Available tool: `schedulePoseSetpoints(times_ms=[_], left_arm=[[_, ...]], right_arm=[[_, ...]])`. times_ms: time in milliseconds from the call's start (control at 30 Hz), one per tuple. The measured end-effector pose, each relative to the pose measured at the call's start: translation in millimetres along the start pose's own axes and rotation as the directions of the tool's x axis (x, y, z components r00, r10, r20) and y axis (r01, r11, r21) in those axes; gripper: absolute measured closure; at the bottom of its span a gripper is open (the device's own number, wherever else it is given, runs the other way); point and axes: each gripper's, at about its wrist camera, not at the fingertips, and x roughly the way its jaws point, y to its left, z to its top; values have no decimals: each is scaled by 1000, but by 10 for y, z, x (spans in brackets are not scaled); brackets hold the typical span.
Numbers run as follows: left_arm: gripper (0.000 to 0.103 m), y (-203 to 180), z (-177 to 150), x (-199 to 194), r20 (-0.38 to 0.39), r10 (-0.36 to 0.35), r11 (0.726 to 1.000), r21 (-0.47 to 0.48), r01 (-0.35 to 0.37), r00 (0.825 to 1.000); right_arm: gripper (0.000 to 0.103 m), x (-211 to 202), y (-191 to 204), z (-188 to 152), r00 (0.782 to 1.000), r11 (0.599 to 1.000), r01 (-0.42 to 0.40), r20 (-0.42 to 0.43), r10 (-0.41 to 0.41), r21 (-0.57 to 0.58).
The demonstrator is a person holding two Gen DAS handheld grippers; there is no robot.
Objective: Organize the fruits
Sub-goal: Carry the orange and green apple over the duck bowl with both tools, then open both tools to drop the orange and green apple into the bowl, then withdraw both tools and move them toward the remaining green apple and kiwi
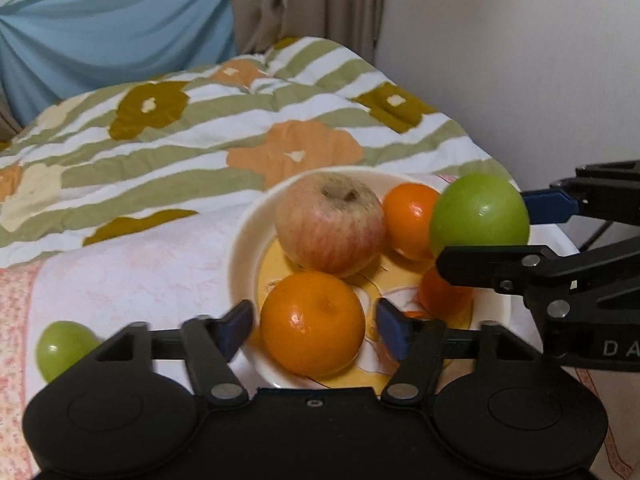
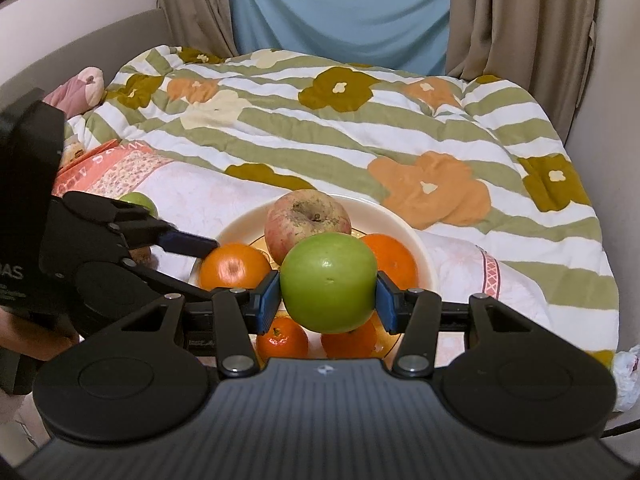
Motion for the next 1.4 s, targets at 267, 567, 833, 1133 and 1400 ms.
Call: schedulePoseSetpoints(times_ms=[267,567,833,1133,1400], left_arm=[[6,146,-17,-363,53,55,997,-61,-51,997],[3,278,-155,-699,90,149,981,-134,-137,985],[3,325,-259,-734,76,161,977,-152,-149,984],[3,259,-344,-796,72,168,980,-119,-159,983],[3,246,-381,-998,96,177,980,-105,-167,980]], right_arm=[[39,-25,6,39,1000,1000,-6,1,6,3],[39,188,87,36,999,1000,-25,-38,24,-18],[37,341,194,-18,998,997,-4,-60,0,-75],[1,213,203,-66,999,997,42,-24,-44,-66],[1,3,264,-77,998,996,69,-2,-69,-59]])
